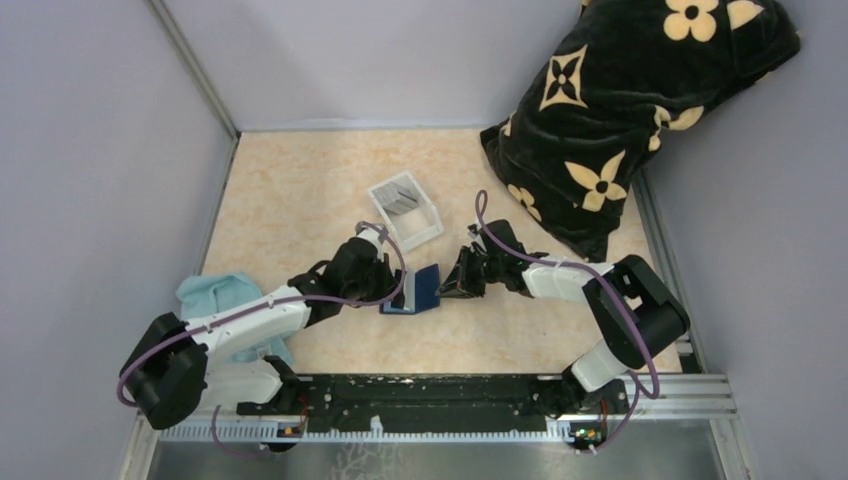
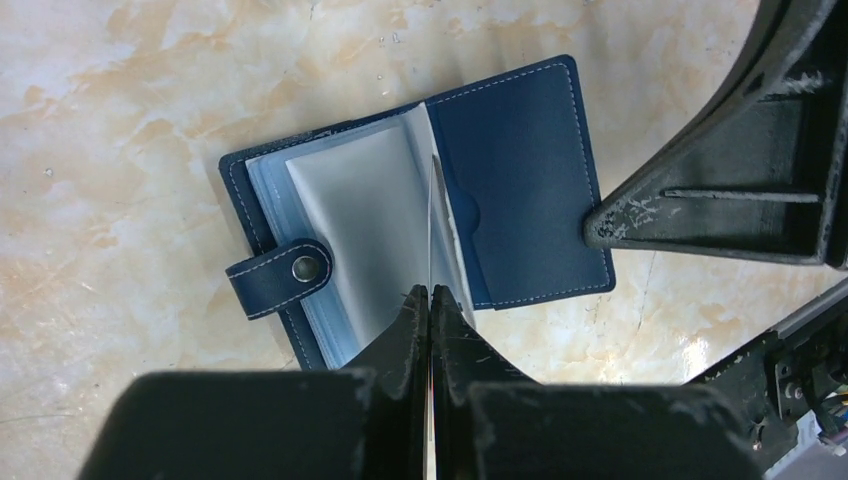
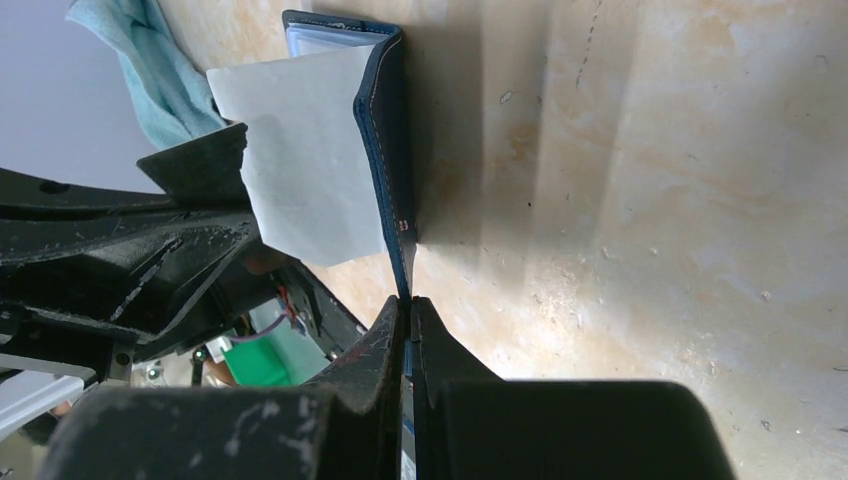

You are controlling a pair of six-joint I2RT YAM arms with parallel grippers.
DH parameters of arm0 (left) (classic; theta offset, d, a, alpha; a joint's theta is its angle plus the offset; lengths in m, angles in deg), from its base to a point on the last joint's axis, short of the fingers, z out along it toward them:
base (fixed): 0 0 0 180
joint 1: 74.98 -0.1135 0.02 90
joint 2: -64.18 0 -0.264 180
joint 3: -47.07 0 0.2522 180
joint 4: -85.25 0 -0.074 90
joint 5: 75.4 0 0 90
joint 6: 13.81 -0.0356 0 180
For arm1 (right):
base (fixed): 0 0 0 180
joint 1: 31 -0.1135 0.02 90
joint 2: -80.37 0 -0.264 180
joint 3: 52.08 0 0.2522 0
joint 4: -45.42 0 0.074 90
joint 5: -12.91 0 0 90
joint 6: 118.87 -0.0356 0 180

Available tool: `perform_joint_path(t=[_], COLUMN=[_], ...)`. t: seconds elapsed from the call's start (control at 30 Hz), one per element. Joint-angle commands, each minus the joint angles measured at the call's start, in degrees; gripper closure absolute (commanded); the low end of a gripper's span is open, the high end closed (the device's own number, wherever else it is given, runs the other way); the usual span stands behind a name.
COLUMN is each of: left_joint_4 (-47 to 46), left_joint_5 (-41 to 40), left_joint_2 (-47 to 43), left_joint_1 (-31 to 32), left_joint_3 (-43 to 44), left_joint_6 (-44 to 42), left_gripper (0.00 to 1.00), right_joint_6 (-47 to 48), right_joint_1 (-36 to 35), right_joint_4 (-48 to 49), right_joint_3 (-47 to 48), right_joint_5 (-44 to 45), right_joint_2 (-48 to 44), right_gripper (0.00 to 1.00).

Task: Put the credit cards into the card holder
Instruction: Open the card holder at the center of the board.

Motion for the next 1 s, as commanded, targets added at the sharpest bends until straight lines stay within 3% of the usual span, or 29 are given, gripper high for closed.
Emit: perform_joint_path(t=[0.0, 0.37, 0.97], left_joint_4=[7.4, 15.82, 17.91], left_joint_5=[-0.82, -6.54, -12.18], left_joint_2=[3.99, 11.13, 7.8], left_joint_1=[-0.24, -1.77, -4.95], left_joint_3=[5.78, 12.18, 11.36], left_joint_6=[0.13, 2.81, 4.86], left_gripper=[1.0, 1.0, 1.0], right_joint_6=[1.64, 1.93, 2.52], right_joint_1=[0.79, 1.65, 2.19], right_joint_4=[0.72, 2.01, 2.3], right_joint_3=[1.62, 0.98, 0.58], right_joint_5=[-1.2, -2.56, -3.23], right_joint_2=[-0.12, 0.02, -0.07], right_gripper=[1.0, 1.0, 1.0])
